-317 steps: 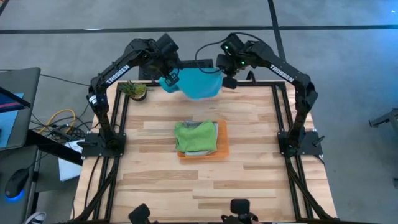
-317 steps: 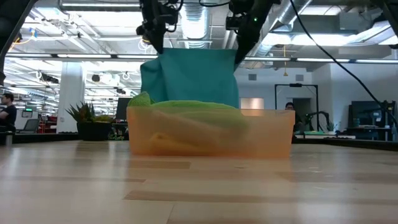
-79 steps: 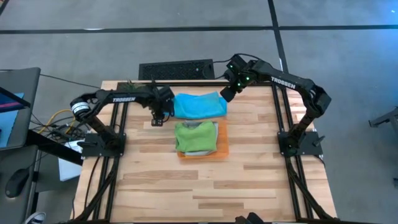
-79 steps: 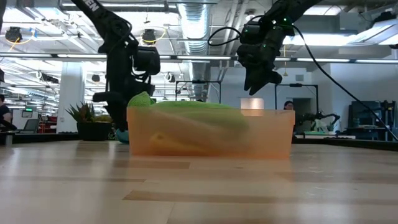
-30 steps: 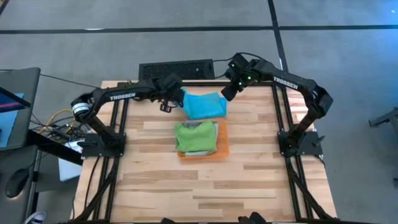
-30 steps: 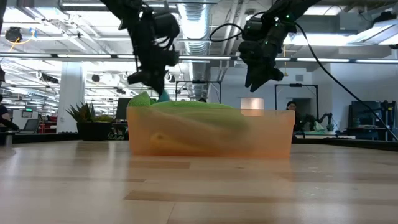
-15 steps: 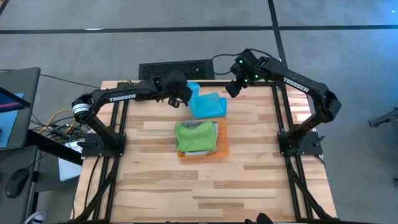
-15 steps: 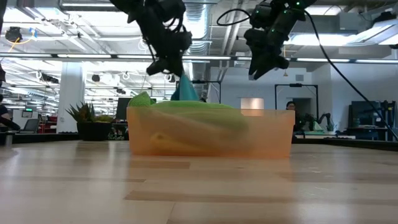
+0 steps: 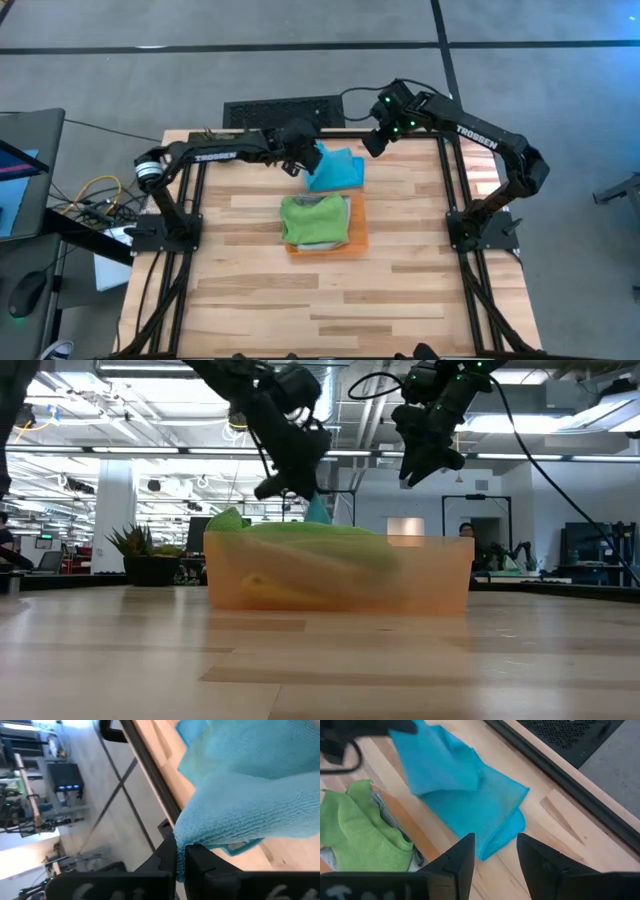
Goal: Sort microfiber towel by color & place in baskets
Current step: Fold the blue towel
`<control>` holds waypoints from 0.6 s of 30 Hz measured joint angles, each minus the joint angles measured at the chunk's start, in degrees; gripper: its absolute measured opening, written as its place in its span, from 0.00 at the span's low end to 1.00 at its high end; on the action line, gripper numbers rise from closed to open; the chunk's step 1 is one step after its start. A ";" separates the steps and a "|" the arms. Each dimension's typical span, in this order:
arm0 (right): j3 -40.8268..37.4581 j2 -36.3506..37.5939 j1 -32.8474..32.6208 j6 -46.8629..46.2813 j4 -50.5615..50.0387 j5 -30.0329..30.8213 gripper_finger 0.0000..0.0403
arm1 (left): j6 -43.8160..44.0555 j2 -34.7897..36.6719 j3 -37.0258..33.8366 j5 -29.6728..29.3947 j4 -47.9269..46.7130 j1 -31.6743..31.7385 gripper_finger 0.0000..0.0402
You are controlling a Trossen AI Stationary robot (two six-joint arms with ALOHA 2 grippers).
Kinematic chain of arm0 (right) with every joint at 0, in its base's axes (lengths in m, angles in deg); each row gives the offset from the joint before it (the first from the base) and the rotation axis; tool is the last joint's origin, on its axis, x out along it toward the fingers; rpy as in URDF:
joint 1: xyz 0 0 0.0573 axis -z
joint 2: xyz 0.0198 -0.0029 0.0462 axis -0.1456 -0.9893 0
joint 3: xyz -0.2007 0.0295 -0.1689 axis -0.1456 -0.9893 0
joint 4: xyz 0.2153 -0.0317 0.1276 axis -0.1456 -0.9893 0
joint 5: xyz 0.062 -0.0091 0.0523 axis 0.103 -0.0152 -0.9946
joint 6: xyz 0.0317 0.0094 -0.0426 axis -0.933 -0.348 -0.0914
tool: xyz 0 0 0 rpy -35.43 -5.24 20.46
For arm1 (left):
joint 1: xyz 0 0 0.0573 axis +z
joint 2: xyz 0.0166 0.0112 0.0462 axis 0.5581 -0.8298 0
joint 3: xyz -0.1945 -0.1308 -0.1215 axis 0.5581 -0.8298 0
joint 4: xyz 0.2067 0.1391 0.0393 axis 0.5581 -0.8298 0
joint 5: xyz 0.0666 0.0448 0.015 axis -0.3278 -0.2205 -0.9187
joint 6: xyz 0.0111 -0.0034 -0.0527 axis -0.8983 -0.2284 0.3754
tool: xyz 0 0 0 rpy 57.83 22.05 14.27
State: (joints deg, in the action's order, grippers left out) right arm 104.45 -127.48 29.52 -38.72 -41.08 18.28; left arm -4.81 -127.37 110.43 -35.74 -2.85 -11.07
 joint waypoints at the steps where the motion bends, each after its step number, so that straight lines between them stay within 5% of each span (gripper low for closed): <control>1: 0.00 0.00 0.00 0.00 0.00 -0.02 0.42 | 0.11 -1.14 0.78 -0.69 -0.27 -0.01 0.00; 12: 0.00 0.02 0.02 0.09 -0.02 0.00 0.42 | 1.01 -11.88 16.94 -3.22 -4.50 -0.34 0.00; 18: 0.00 0.04 0.02 0.88 -0.39 0.00 0.42 | 0.48 -16.46 19.47 -2.20 -6.24 -2.00 0.00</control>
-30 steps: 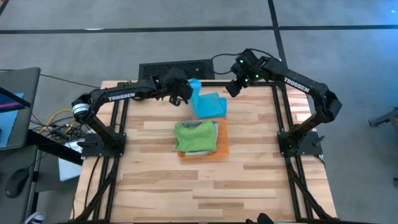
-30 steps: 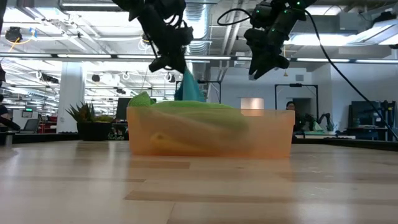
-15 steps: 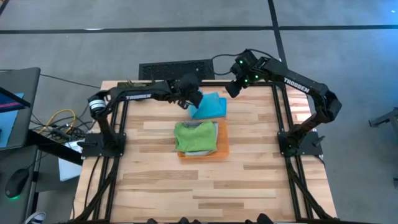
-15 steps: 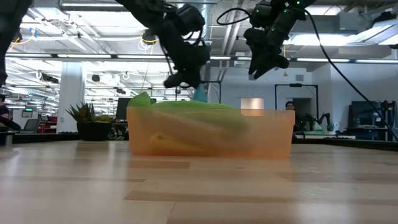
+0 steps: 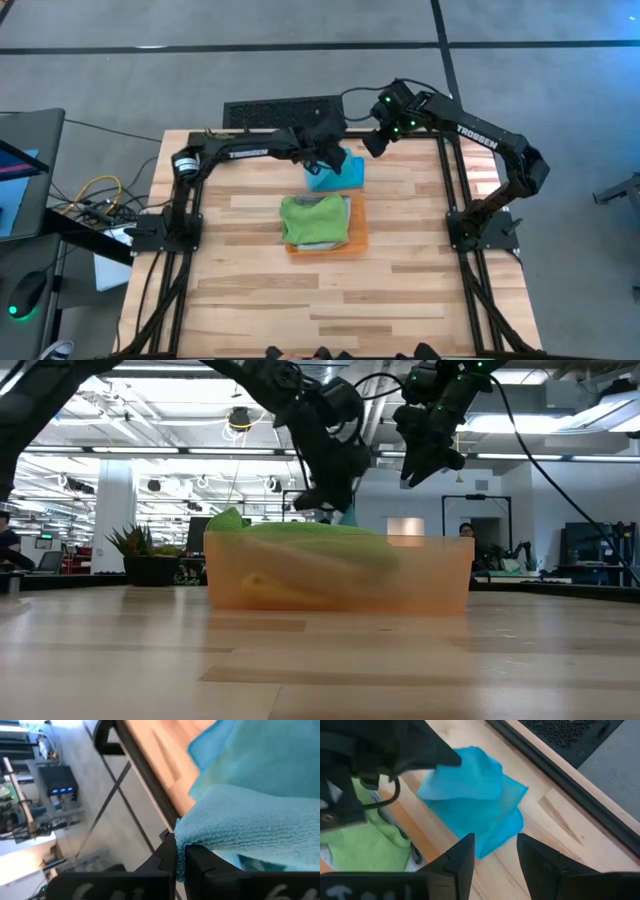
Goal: Sort microfiber towel by color & place in baskets
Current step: Fold the blue towel
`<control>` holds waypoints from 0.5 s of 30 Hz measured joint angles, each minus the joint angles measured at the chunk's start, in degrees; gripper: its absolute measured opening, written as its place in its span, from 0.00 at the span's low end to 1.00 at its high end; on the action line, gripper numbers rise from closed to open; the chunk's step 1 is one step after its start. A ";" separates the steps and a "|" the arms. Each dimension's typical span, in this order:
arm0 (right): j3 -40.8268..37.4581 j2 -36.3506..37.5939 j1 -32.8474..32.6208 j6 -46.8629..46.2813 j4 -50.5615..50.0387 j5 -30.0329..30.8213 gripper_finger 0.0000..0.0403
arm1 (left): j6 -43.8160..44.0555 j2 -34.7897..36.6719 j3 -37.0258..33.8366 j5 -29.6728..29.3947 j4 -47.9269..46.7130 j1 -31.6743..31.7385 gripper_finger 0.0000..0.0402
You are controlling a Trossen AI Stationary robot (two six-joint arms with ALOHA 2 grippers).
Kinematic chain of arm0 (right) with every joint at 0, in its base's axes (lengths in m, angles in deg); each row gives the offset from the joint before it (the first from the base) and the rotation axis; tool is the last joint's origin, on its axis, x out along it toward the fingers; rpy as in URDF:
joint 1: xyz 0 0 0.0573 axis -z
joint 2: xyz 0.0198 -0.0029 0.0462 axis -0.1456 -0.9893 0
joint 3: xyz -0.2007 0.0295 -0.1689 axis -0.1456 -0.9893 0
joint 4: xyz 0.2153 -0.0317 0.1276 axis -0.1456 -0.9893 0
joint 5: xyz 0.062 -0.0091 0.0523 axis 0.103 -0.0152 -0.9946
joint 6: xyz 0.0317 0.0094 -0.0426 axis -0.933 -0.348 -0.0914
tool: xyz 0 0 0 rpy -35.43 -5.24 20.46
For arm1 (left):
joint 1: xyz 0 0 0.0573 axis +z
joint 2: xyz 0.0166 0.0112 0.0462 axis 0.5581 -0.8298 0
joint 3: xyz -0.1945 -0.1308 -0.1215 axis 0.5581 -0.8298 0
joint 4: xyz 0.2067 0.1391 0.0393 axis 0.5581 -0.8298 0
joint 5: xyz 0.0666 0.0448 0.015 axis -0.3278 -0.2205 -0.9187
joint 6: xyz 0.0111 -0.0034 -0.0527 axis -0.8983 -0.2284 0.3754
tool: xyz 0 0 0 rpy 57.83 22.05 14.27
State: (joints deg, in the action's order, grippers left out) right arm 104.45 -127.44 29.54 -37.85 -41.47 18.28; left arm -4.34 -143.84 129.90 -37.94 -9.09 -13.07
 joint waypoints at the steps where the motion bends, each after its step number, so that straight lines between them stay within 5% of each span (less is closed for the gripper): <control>1: 0.00 0.15 0.00 0.66 -0.41 0.00 0.42 | -0.06 -0.73 0.22 -0.01 0.24 -0.25 0.00; 15: 0.03 6.97 0.85 2.77 -3.95 0.01 0.42 | 1.10 -7.09 0.78 2.82 9.35 -2.43 0.00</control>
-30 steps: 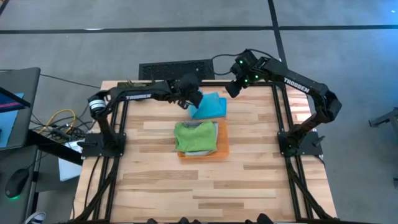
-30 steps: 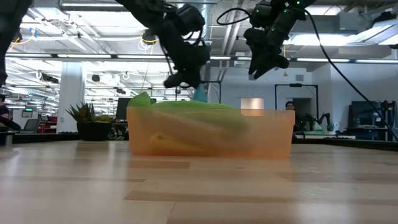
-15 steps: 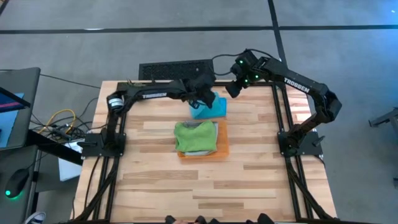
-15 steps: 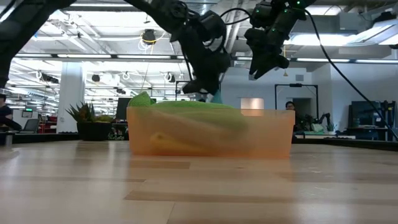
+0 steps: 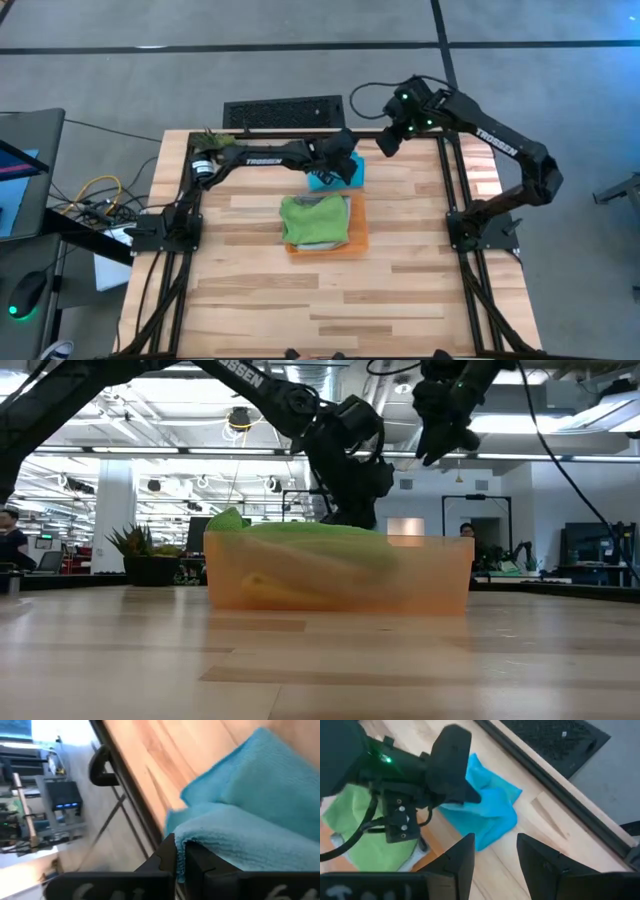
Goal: Sort microfiber towel by color & place in baskets
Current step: Fold the blue towel
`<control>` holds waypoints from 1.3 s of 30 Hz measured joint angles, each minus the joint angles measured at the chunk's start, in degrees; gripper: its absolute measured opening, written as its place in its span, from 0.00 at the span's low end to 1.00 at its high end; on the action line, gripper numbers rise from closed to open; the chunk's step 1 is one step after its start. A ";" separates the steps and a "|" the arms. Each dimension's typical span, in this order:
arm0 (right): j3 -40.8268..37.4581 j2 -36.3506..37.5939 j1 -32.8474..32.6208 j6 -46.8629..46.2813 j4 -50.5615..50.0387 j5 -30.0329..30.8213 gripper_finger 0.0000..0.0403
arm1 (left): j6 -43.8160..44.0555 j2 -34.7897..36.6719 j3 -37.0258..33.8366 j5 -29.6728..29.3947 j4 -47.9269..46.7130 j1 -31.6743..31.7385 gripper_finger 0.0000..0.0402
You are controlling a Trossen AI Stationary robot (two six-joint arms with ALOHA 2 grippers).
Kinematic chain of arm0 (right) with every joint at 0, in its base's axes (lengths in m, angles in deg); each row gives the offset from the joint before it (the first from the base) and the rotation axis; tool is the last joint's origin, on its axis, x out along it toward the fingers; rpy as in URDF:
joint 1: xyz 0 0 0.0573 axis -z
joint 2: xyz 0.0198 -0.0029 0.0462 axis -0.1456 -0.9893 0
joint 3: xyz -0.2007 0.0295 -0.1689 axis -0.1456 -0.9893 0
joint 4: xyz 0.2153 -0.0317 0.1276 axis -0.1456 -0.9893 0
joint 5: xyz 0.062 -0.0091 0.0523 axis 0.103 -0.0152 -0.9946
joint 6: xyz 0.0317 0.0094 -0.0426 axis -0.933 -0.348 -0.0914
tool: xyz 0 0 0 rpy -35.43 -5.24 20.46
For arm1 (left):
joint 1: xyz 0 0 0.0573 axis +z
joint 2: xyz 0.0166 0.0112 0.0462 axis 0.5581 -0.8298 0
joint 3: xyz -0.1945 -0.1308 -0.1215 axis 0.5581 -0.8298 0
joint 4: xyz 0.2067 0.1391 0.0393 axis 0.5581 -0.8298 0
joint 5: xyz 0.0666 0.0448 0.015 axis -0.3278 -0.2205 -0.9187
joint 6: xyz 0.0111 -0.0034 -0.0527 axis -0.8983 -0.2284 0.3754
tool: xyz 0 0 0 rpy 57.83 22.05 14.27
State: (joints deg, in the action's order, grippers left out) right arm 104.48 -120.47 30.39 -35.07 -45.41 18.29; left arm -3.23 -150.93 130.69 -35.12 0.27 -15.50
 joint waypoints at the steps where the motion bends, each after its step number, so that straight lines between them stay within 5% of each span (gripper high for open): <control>1: -0.01 0.44 0.04 0.00 -0.08 0.05 0.42 | 0.38 -0.07 -0.01 0.00 0.00 -0.10 0.00; 15: -0.01 1.17 -0.05 1.06 -0.21 0.42 0.42 | 5.36 -1.38 -0.02 -0.26 2.85 -1.76 0.20; 23: -0.01 1.17 0.47 1.55 -0.21 0.42 0.42 | 13.90 -1.38 3.56 -7.34 1.86 -3.26 0.26; 32: -0.01 1.17 2.34 3.17 -1.54 0.41 0.42 | 24.11 -1.16 18.10 1.32 -17.54 -3.50 0.25; 39: -0.01 1.19 2.32 5.83 -2.24 0.23 0.42 | 35.11 -1.33 22.80 1.96 -31.15 -2.37 0.25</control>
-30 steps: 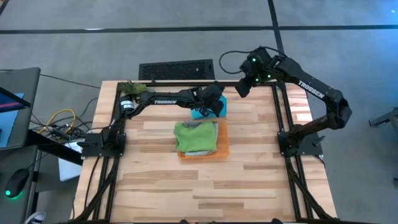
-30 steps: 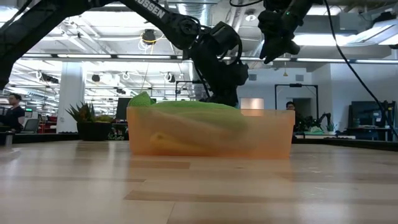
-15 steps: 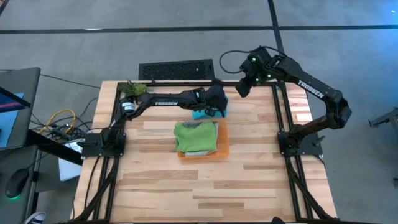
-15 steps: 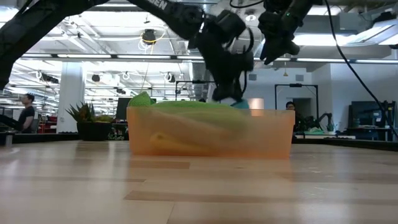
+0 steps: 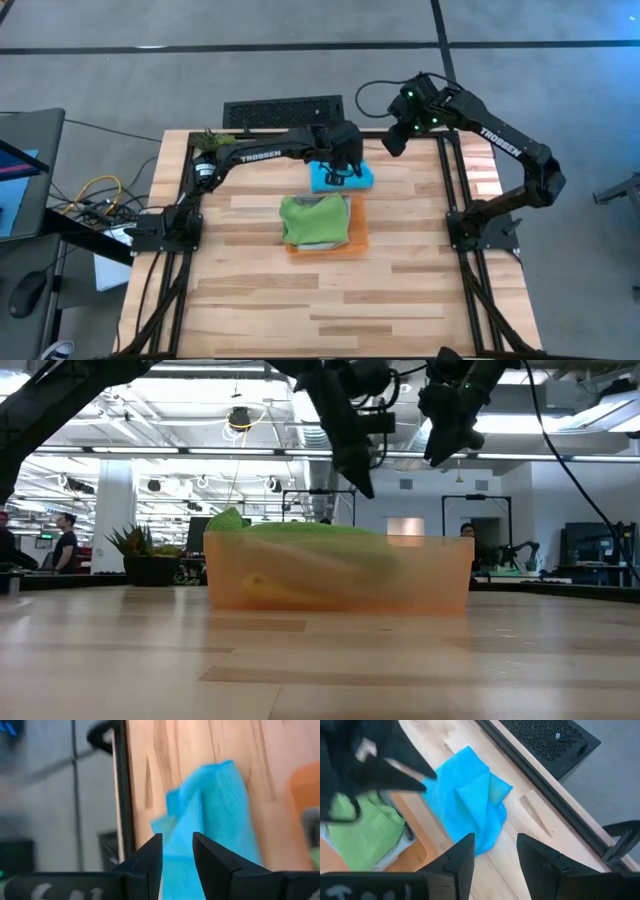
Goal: Sort microfiber towel by color & place in baskets
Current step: Fold the blue towel
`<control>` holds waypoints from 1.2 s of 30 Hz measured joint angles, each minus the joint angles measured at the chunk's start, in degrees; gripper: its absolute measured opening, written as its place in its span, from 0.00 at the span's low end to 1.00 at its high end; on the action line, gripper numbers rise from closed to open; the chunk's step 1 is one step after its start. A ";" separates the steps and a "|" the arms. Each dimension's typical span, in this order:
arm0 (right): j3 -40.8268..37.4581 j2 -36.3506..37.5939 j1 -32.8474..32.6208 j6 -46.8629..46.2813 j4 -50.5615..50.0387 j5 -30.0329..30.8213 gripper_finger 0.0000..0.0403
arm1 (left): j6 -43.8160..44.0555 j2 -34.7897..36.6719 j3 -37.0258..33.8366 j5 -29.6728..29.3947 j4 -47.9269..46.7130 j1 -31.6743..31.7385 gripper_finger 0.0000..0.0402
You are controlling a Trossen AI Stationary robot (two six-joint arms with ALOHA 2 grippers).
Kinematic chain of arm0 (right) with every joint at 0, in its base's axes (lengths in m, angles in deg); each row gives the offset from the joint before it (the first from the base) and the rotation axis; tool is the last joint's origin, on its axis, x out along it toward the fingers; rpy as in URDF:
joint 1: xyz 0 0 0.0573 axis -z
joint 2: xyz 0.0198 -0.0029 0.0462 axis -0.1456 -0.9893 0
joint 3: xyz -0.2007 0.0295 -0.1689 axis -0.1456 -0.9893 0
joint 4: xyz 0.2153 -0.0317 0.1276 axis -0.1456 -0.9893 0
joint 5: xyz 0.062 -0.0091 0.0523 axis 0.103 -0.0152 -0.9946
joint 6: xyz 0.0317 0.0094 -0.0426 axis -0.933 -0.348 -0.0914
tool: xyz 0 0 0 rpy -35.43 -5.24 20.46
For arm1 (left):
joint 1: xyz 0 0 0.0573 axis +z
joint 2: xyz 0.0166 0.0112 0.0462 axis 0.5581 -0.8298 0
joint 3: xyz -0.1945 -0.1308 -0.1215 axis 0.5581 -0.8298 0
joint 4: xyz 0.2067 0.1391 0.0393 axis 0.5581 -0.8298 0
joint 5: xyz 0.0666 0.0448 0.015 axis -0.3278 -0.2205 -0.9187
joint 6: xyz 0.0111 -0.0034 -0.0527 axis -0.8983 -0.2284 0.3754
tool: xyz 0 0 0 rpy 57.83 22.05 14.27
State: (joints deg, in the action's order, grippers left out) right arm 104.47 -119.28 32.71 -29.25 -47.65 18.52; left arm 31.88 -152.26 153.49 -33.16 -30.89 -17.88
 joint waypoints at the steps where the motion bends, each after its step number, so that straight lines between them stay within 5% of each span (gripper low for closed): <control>1: 0.00 0.00 0.00 0.86 0.02 0.00 0.42 | 2.93 0.05 0.92 0.62 -2.35 0.43 0.25; 6: -0.02 -2.49 -0.56 7.78 1.19 -0.52 0.42 | 17.31 0.07 5.21 9.34 -16.92 3.39 0.25; 9: 0.00 -6.26 -0.59 11.34 3.53 -5.70 0.42 | 22.19 0.72 5.93 11.95 -22.32 4.91 0.25; 15: -0.07 -15.52 -0.66 18.94 7.27 -10.94 0.42 | 26.26 4.18 5.92 8.15 -27.24 6.02 0.25; 36: -0.06 -36.20 -6.22 27.20 22.67 -5.95 0.42 | 31.38 10.65 5.92 0.77 -35.34 6.84 0.25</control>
State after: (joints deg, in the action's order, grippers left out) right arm 104.41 -155.48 26.49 -2.05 -24.99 12.57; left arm 63.26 -141.61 159.41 -32.39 -66.23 -11.04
